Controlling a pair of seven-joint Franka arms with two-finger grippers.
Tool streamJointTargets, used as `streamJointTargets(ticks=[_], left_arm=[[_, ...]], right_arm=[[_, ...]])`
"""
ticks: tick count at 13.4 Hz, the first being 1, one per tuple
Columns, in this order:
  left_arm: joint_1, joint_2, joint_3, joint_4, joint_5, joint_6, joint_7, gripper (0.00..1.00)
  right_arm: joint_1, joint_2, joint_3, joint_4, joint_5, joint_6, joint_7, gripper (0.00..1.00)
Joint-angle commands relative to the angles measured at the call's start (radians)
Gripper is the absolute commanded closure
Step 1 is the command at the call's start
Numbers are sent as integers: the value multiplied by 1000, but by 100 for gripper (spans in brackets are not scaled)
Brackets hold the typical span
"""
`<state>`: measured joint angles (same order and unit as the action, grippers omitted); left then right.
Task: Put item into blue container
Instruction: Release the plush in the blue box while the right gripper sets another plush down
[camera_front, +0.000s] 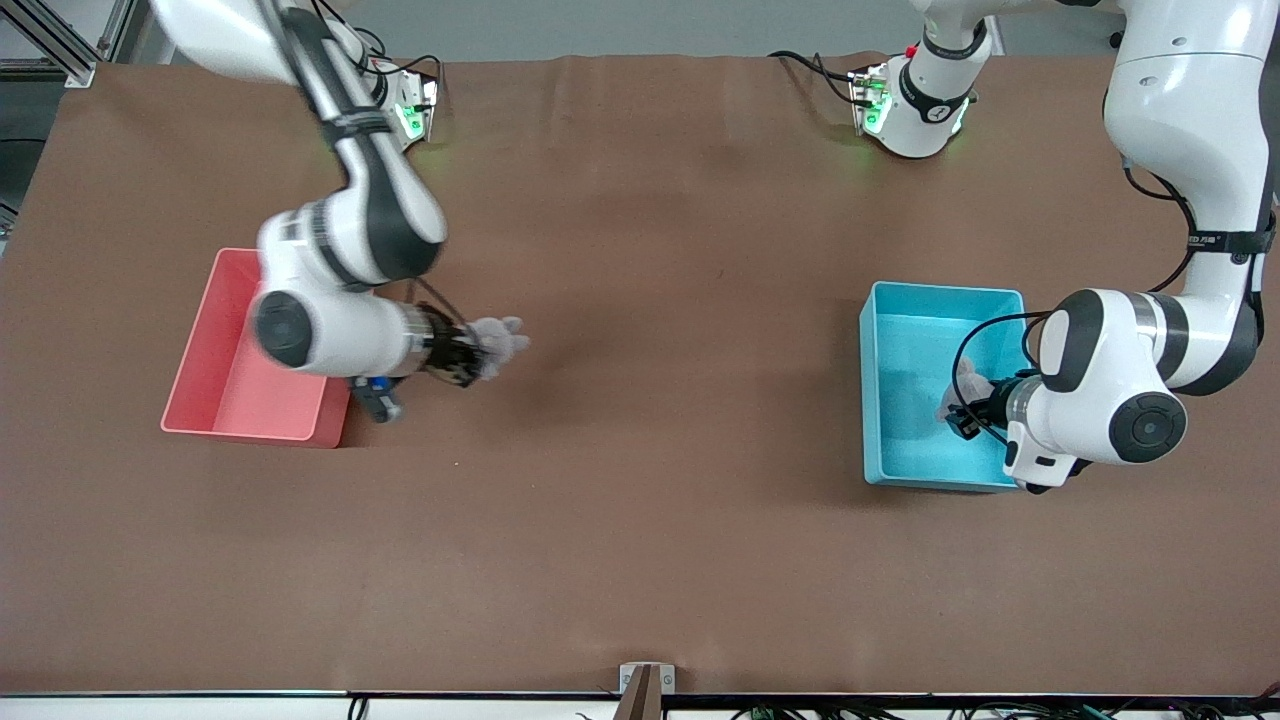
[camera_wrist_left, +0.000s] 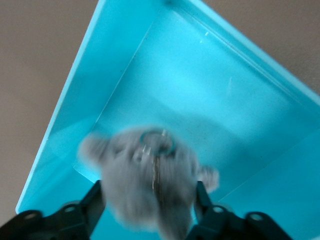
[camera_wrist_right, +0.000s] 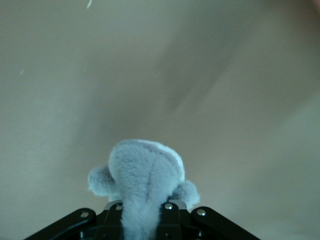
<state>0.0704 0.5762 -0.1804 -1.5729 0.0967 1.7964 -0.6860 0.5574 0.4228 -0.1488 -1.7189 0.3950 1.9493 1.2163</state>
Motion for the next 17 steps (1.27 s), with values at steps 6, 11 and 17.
streamJointTargets(ticks=[6, 11, 17], left_arm=[[-20, -68, -51, -6, 8, -12, -97, 0], [-81, -36, -134, 25, 5, 8, -378, 0], [-239, 46, -134, 63, -49, 145, -714, 0]], right_arm=[[188, 234, -15, 131, 16, 232, 282, 98], [251, 286, -14, 131, 10, 332, 338, 4], [231, 271, -20, 171, -41, 287, 272, 0]])
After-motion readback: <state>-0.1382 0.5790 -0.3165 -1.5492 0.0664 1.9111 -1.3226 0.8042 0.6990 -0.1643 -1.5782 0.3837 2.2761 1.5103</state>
